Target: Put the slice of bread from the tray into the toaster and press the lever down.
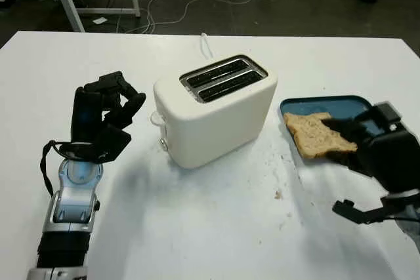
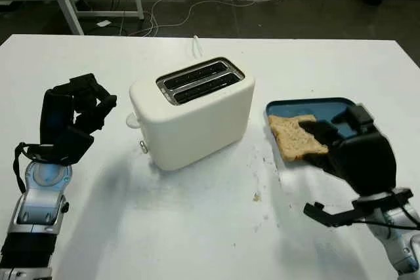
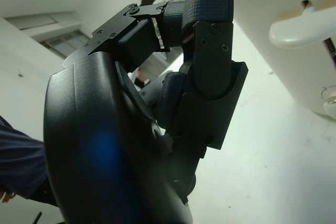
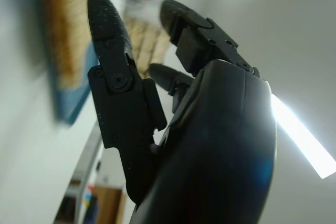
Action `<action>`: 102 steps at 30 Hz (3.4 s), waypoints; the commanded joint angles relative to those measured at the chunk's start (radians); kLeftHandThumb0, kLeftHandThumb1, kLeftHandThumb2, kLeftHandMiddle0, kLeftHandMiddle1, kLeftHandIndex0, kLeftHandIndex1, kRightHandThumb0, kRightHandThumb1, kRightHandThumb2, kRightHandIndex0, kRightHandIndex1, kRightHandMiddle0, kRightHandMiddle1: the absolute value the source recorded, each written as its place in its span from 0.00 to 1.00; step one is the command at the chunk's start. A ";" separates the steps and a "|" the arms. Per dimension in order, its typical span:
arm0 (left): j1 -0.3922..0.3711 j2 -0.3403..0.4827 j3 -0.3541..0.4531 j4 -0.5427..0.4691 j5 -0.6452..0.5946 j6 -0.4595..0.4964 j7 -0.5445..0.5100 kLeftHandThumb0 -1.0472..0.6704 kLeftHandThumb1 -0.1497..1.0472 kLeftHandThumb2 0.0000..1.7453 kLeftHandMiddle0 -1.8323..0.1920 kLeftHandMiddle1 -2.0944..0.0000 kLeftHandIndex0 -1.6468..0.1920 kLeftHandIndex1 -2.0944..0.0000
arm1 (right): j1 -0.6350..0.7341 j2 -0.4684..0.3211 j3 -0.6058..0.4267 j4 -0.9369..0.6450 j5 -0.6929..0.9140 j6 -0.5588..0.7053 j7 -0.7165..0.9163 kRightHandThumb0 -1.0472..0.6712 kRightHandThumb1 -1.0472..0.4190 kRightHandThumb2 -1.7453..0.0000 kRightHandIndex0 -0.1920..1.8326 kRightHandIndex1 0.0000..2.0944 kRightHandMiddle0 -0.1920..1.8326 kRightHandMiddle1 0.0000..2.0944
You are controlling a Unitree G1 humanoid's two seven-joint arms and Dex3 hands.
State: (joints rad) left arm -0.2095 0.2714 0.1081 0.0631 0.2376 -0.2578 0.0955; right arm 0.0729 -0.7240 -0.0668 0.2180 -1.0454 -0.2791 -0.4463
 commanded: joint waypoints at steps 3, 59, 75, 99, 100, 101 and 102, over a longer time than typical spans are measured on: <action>-0.020 0.004 0.007 0.013 -0.015 -0.028 0.004 0.12 0.89 0.23 0.25 0.25 0.29 0.31 | -0.037 -0.035 0.061 0.064 -0.004 0.052 0.018 0.11 0.13 1.00 0.09 0.27 0.16 0.01; -0.002 0.009 0.027 -0.013 -0.031 -0.094 -0.008 0.14 0.89 0.22 0.27 0.23 0.31 0.29 | -0.370 -0.176 0.483 0.349 0.029 -0.029 -0.083 0.28 0.09 0.56 0.87 0.83 0.87 0.83; 0.002 0.014 0.023 -0.024 -0.005 -0.076 -0.001 0.13 0.89 0.22 0.26 0.23 0.31 0.29 | -0.444 -0.185 0.252 0.260 0.373 -0.236 0.137 0.27 0.09 0.61 0.87 0.83 0.10 0.83; 0.002 0.007 0.024 -0.016 -0.007 -0.086 0.004 0.13 0.89 0.22 0.26 0.23 0.31 0.29 | -0.735 -0.227 0.197 0.356 0.395 -0.370 0.341 0.34 0.09 0.73 0.35 0.83 0.24 0.83; 0.003 0.007 0.023 -0.018 -0.005 -0.082 0.004 0.13 0.89 0.22 0.26 0.23 0.31 0.29 | -0.748 -0.224 0.204 0.370 0.392 -0.378 0.344 0.34 0.09 0.74 0.36 0.83 0.25 0.83; 0.004 0.006 0.023 -0.017 -0.006 -0.084 0.005 0.13 0.89 0.22 0.26 0.23 0.31 0.29 | -0.753 -0.220 0.212 0.379 0.383 -0.388 0.335 0.35 0.09 0.76 0.37 0.83 0.26 0.83; 0.004 0.007 0.023 -0.016 -0.002 -0.086 0.007 0.14 0.89 0.22 0.26 0.23 0.31 0.29 | -0.751 -0.214 0.220 0.387 0.368 -0.397 0.310 0.36 0.09 0.79 0.39 0.83 0.28 0.83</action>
State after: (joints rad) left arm -0.2179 0.2775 0.1341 0.0403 0.2269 -0.3357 0.0933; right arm -0.6786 -0.9383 0.1369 0.5878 -0.6557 -0.6558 -0.1218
